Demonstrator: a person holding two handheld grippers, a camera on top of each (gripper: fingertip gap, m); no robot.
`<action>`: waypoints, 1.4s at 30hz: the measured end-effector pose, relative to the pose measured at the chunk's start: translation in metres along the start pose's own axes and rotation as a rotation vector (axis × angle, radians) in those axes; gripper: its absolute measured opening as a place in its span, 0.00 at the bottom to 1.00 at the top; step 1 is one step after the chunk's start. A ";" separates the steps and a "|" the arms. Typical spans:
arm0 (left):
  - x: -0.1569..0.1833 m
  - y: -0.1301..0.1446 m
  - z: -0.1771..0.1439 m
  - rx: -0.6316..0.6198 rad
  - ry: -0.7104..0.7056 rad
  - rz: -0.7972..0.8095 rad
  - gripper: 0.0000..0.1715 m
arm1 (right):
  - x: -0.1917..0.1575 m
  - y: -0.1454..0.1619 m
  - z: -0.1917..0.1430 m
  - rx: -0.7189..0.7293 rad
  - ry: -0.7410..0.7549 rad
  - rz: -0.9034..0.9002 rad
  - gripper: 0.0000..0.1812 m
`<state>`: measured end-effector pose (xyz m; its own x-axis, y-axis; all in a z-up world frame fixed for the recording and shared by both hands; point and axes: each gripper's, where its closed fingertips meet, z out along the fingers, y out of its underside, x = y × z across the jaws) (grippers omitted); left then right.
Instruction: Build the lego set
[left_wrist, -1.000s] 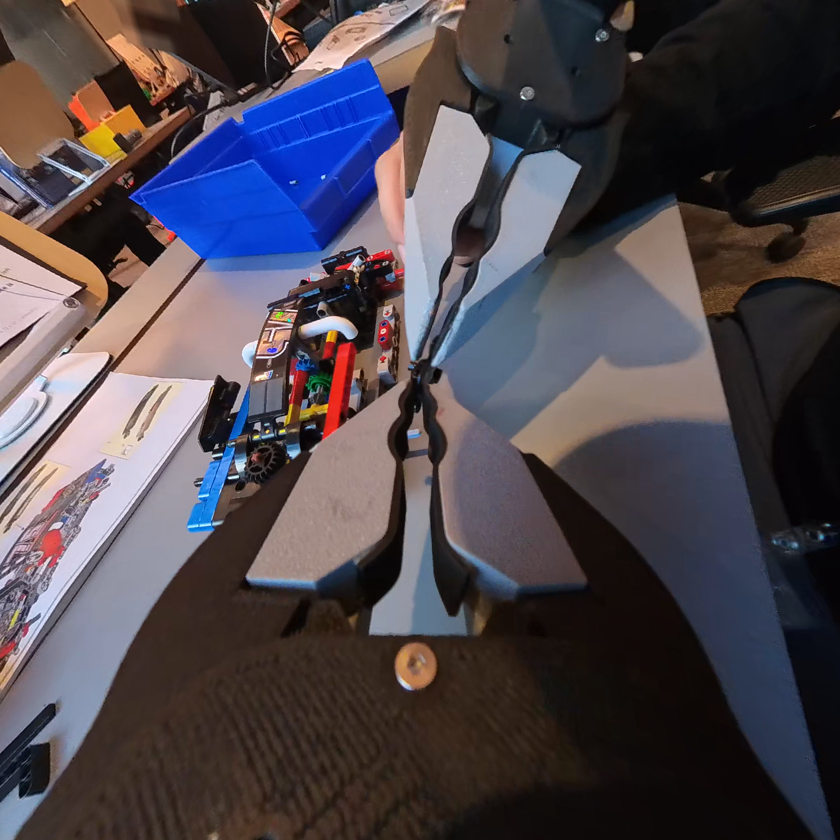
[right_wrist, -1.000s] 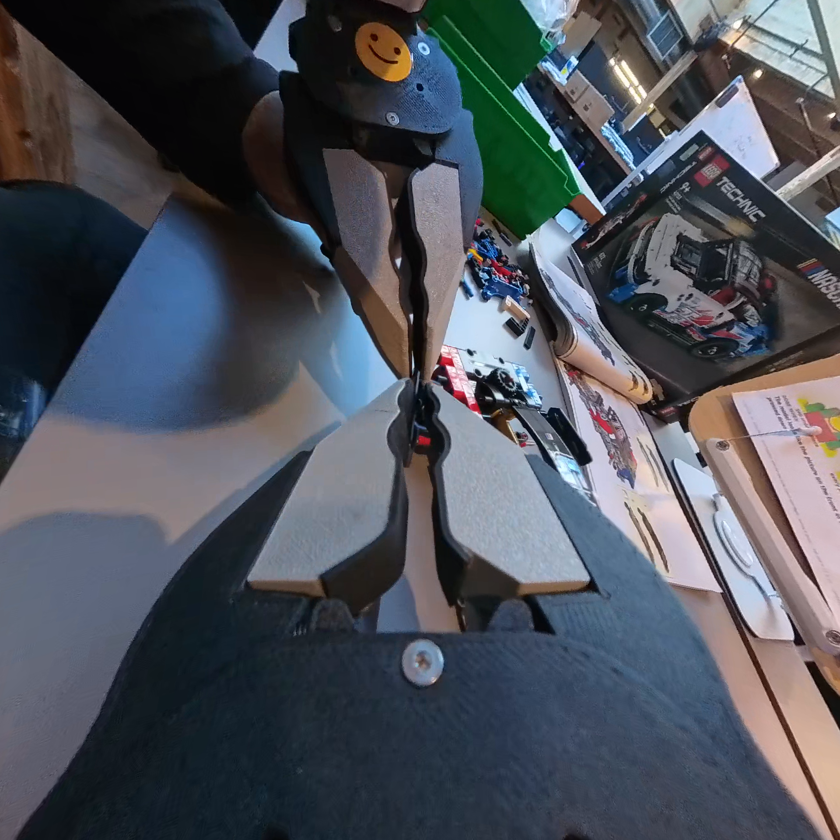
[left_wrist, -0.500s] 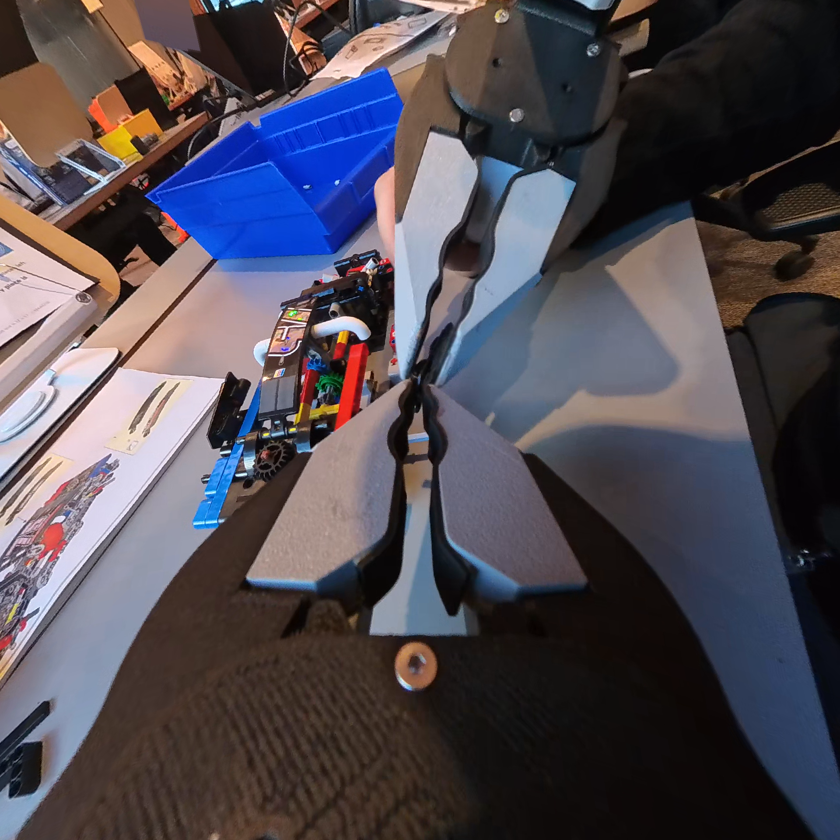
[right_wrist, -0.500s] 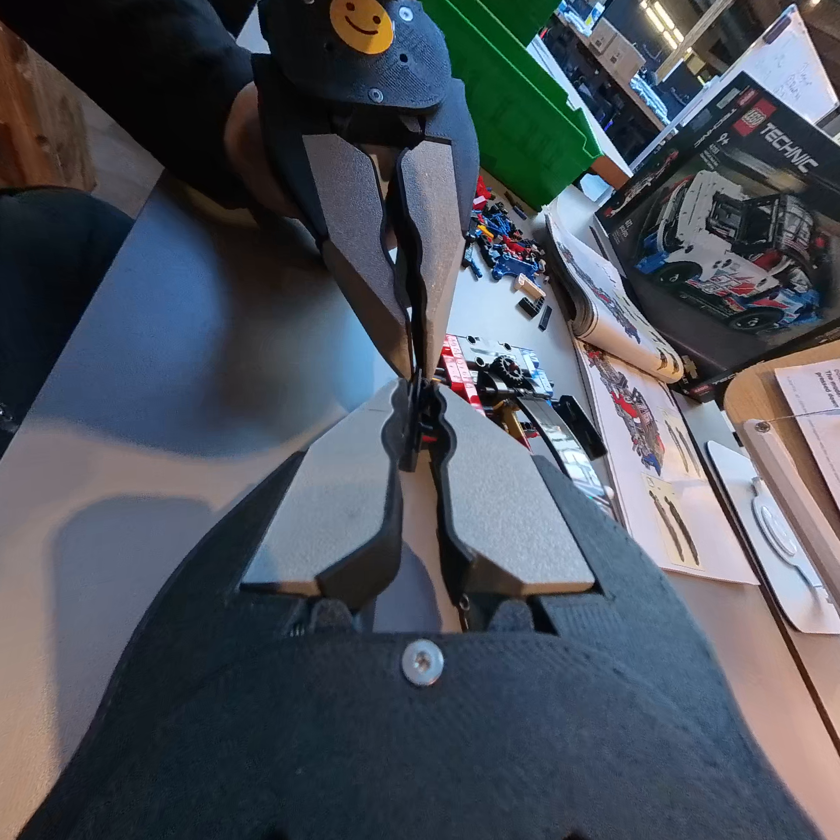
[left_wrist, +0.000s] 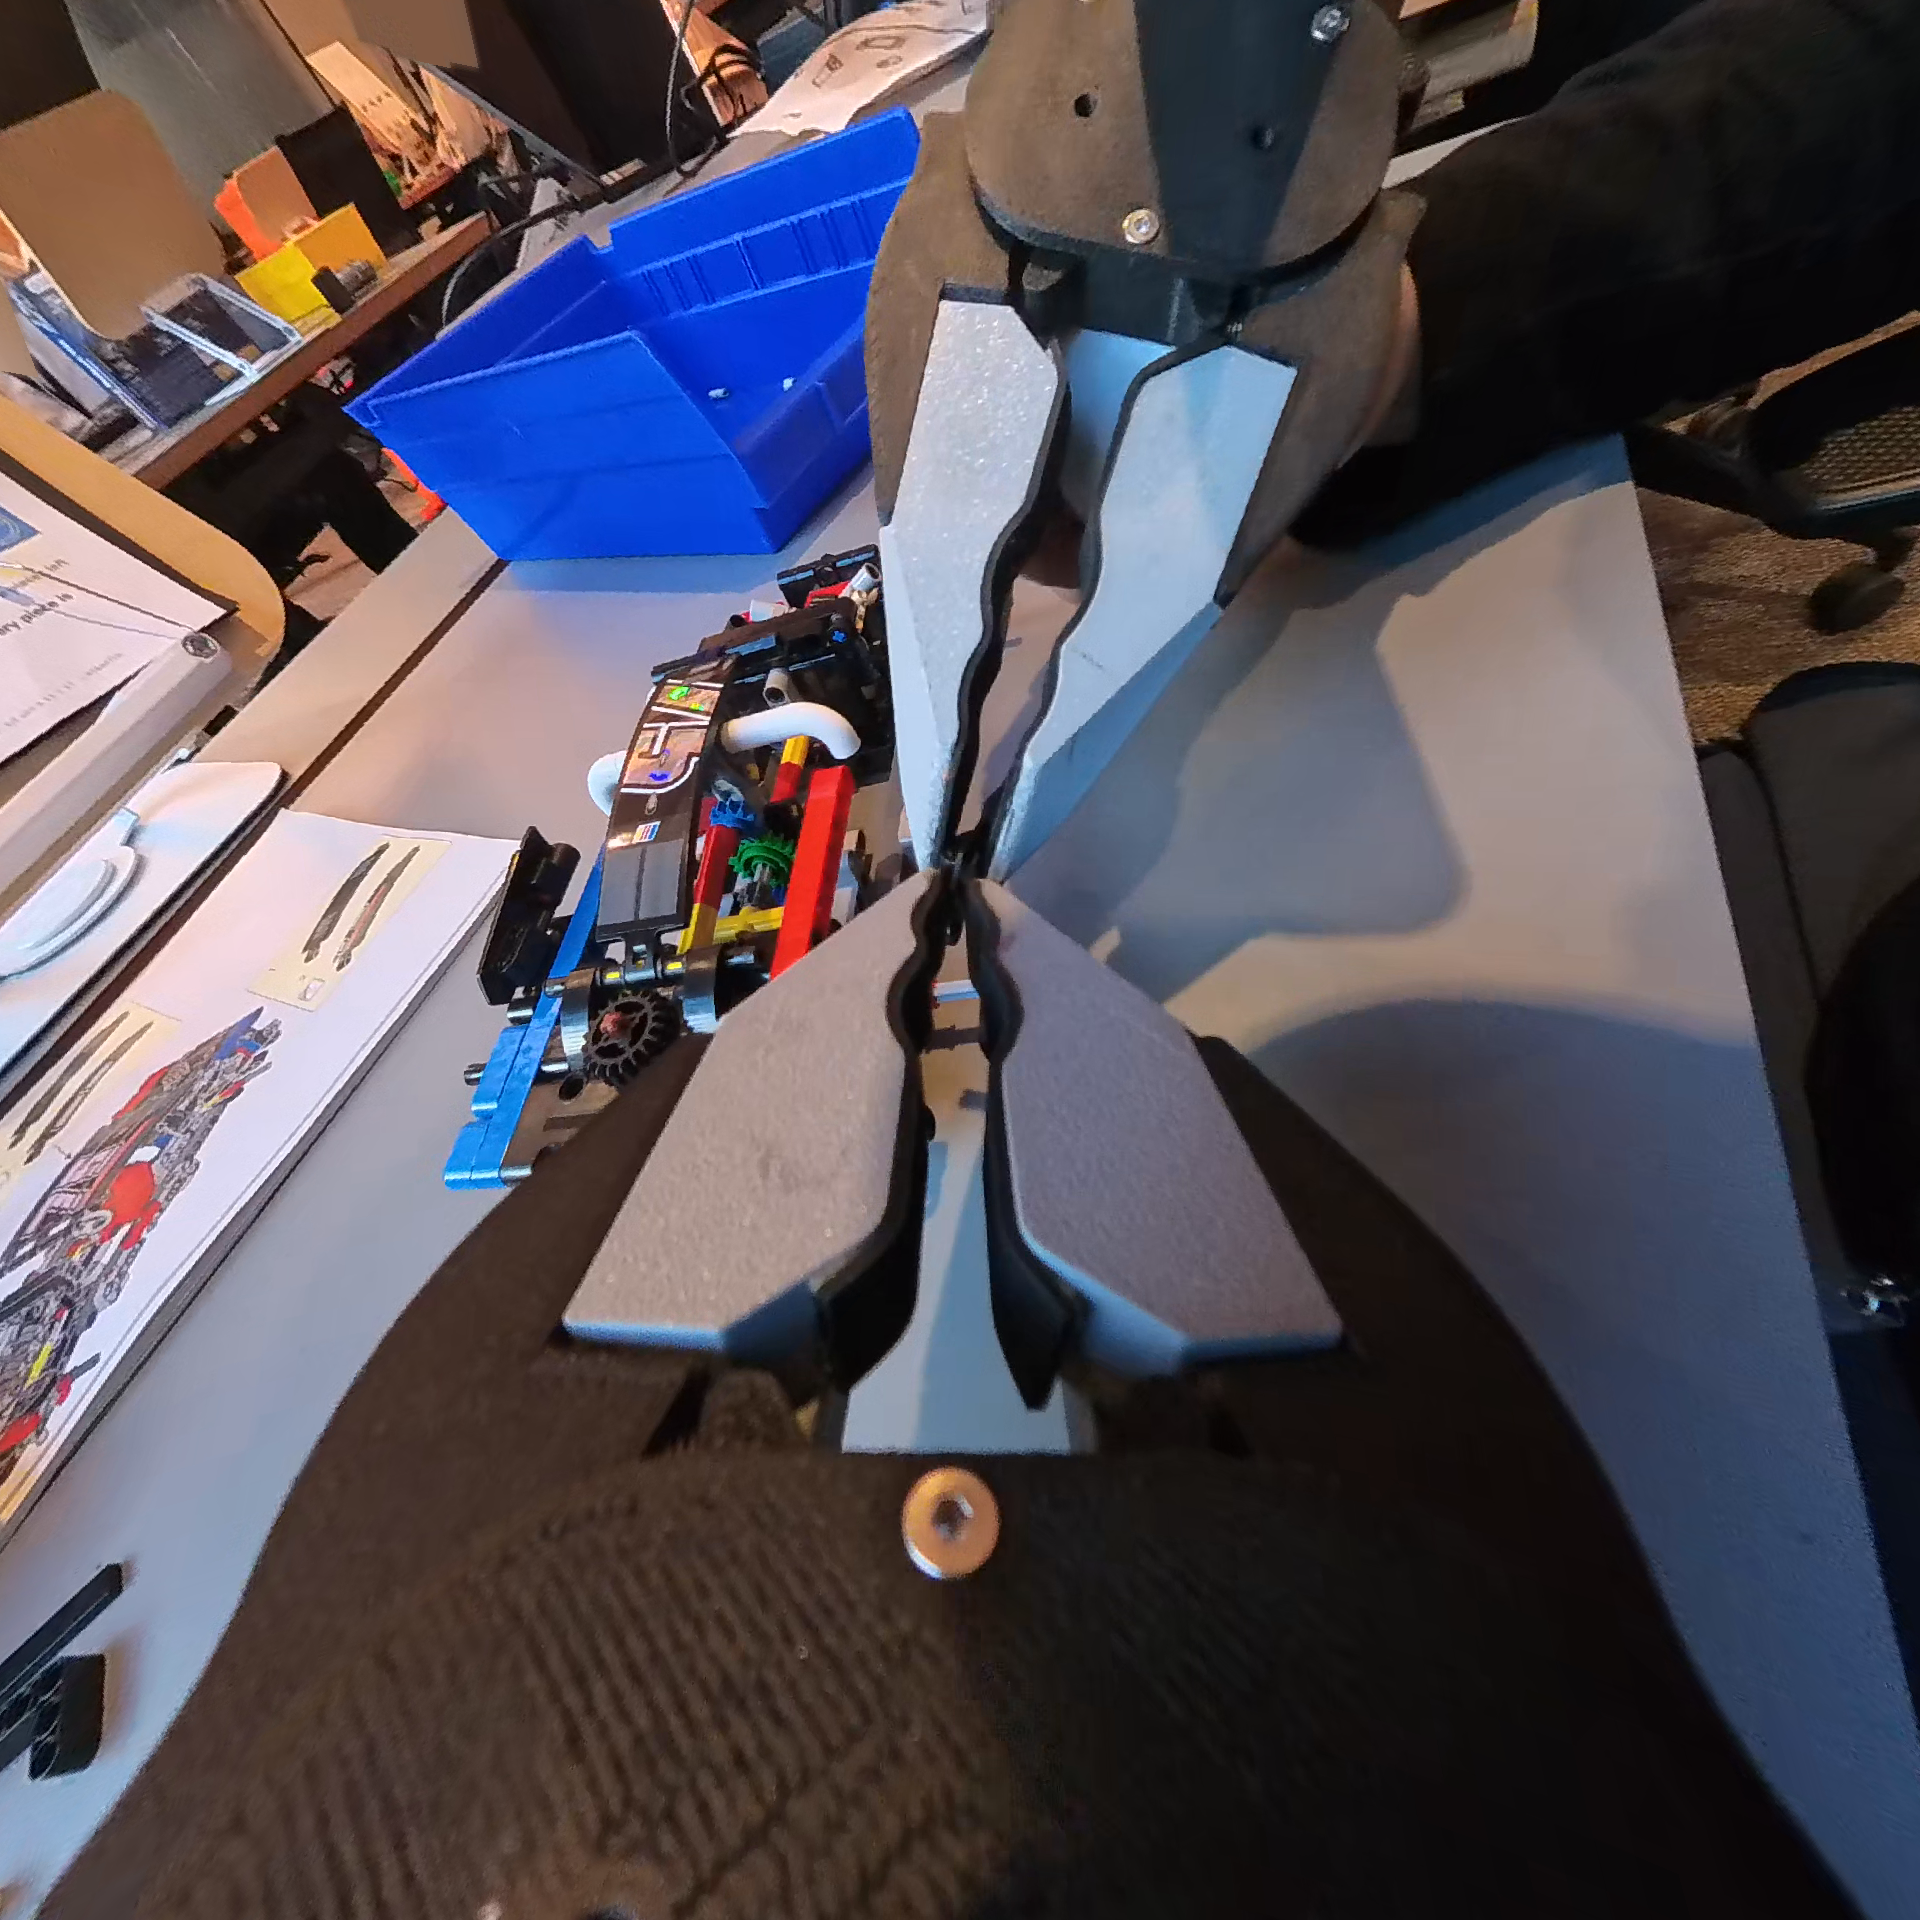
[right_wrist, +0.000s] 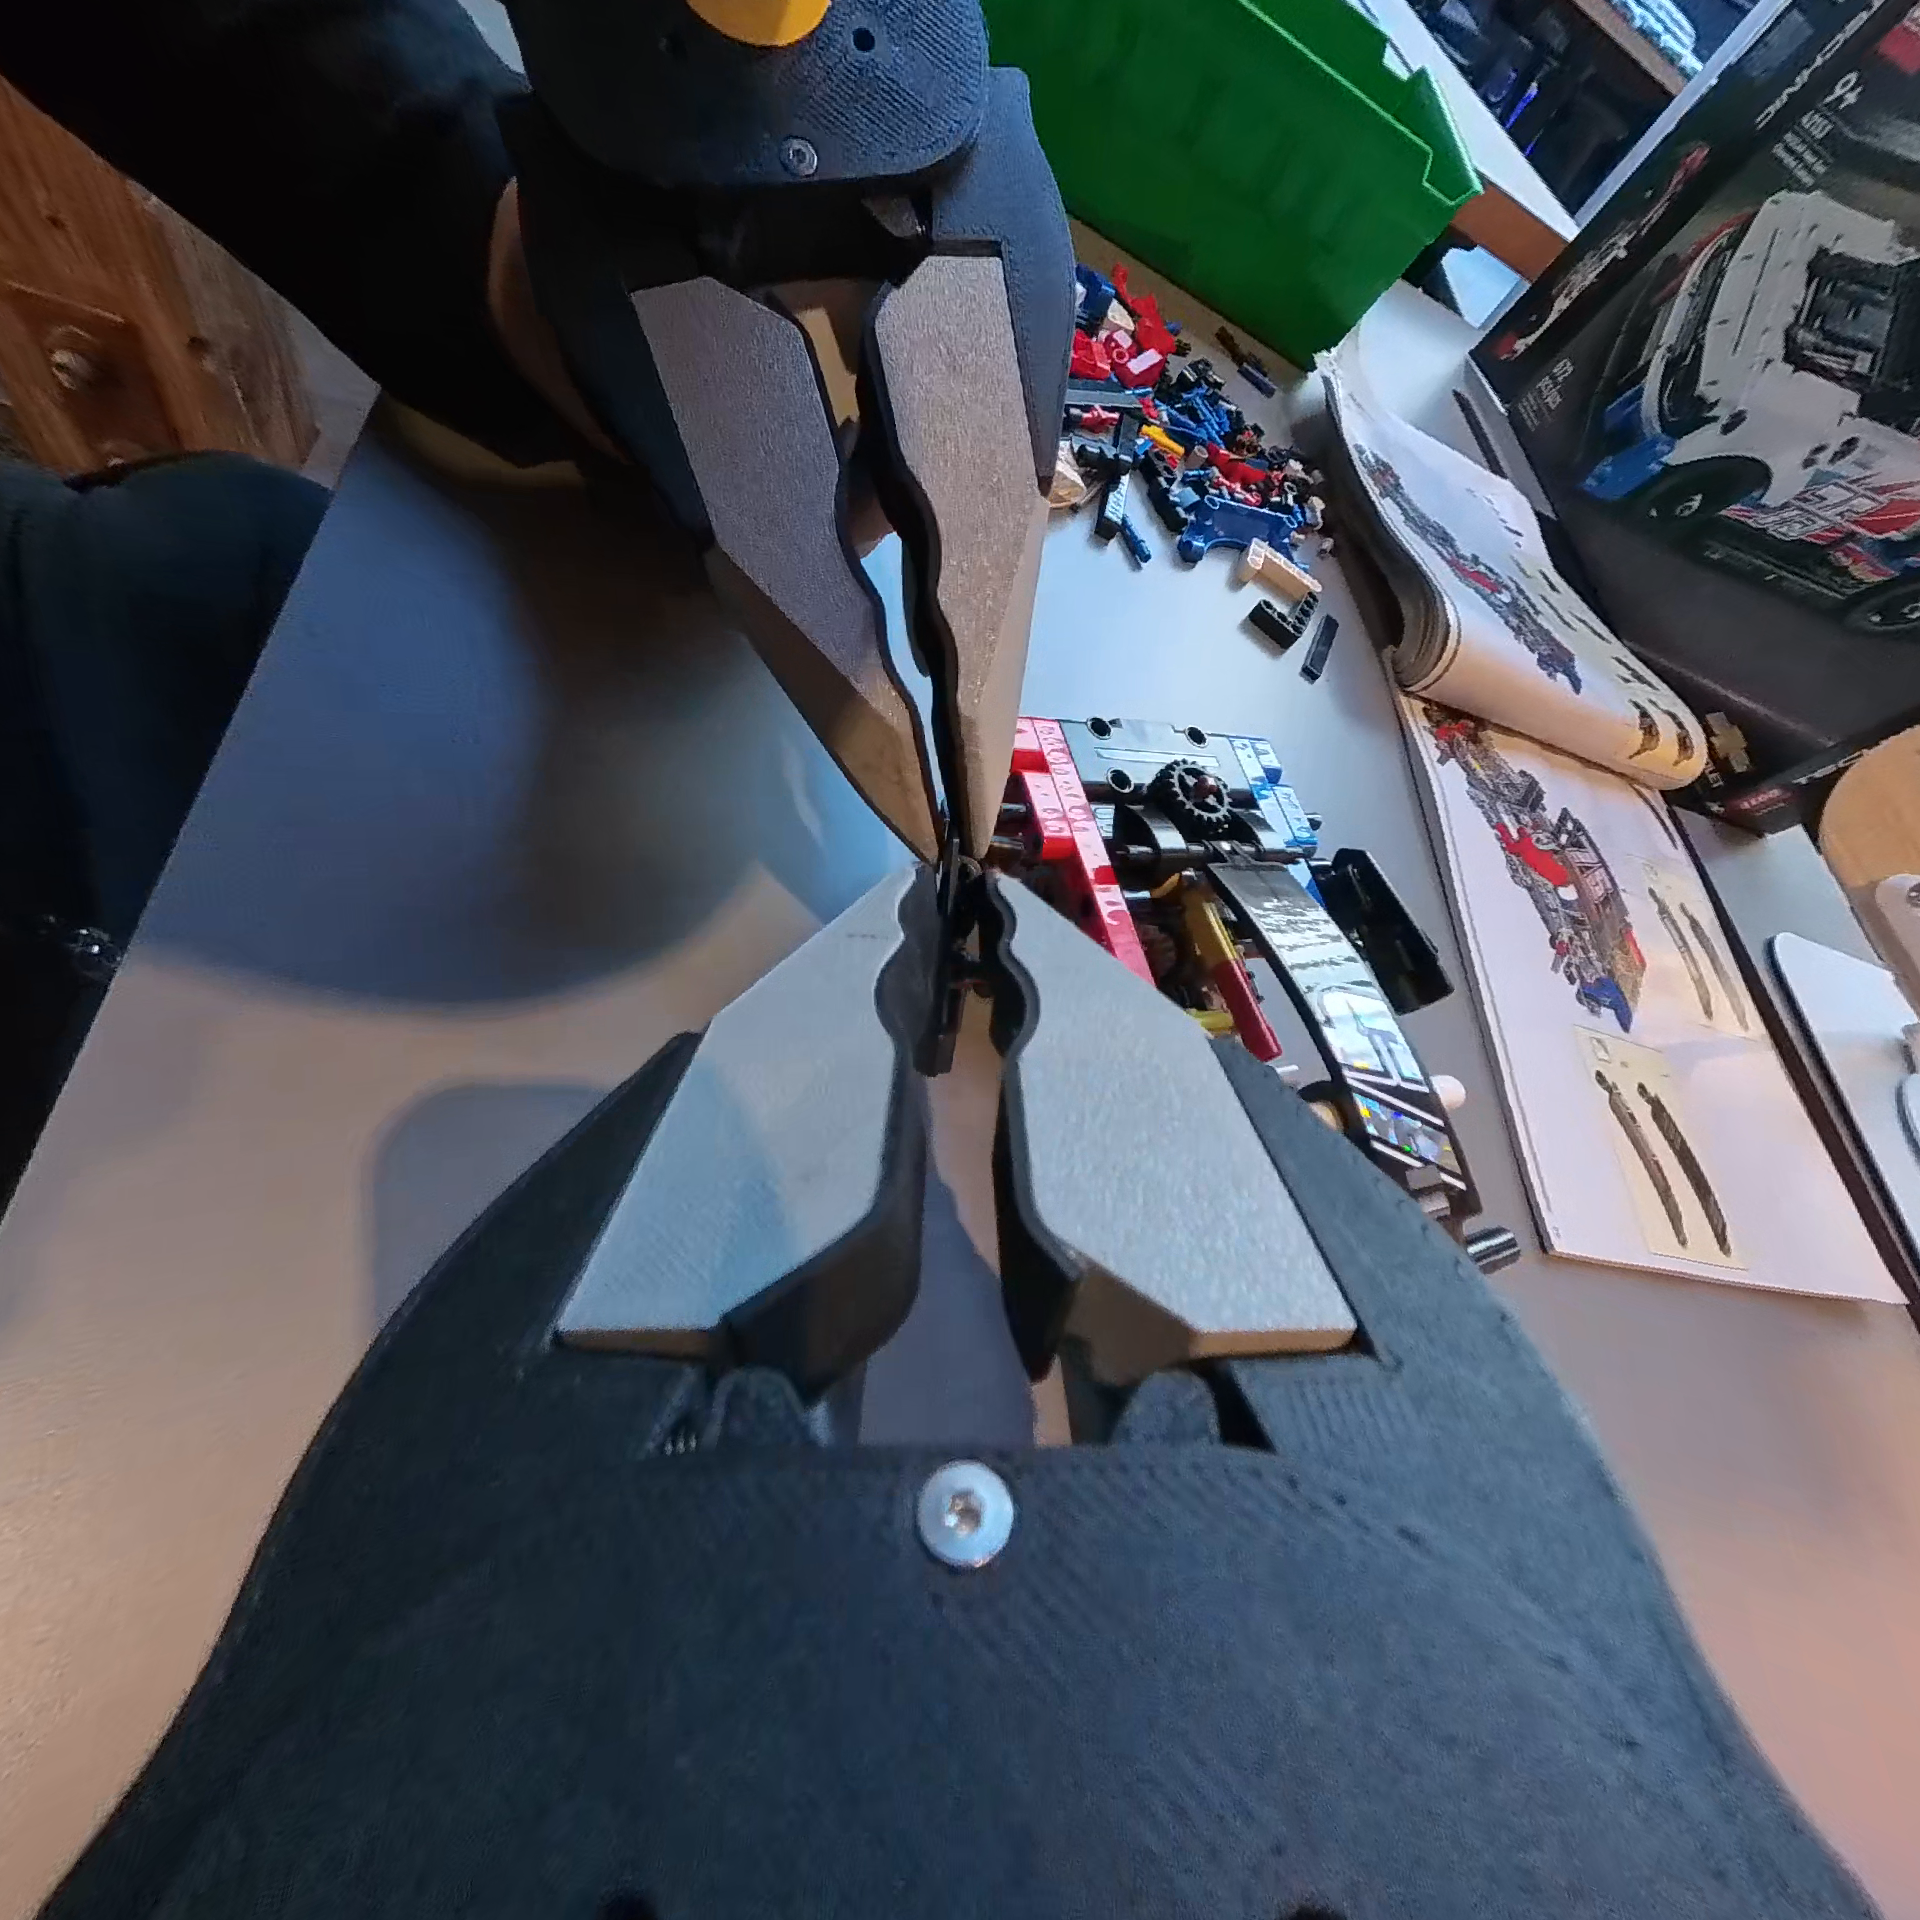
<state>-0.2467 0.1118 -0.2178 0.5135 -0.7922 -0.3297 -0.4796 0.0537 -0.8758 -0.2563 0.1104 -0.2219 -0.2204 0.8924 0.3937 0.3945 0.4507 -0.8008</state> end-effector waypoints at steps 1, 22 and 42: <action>0.000 0.000 0.000 -0.002 0.000 -0.001 0.00 | 0.000 0.000 0.000 -0.003 -0.002 -0.001 0.02; -0.070 0.040 -0.023 -0.119 0.247 -0.498 0.59 | 0.020 -0.007 -0.008 -0.052 -0.062 0.129 0.02; -0.075 0.053 0.004 -0.190 0.338 -0.338 0.65 | 0.016 0.018 0.000 -0.335 -0.138 -0.071 0.02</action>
<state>-0.3079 0.1760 -0.2408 0.4188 -0.9001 0.1205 -0.4631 -0.3258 -0.8242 -0.2531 0.1325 -0.2302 -0.3672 0.8578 0.3596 0.6390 0.5136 -0.5727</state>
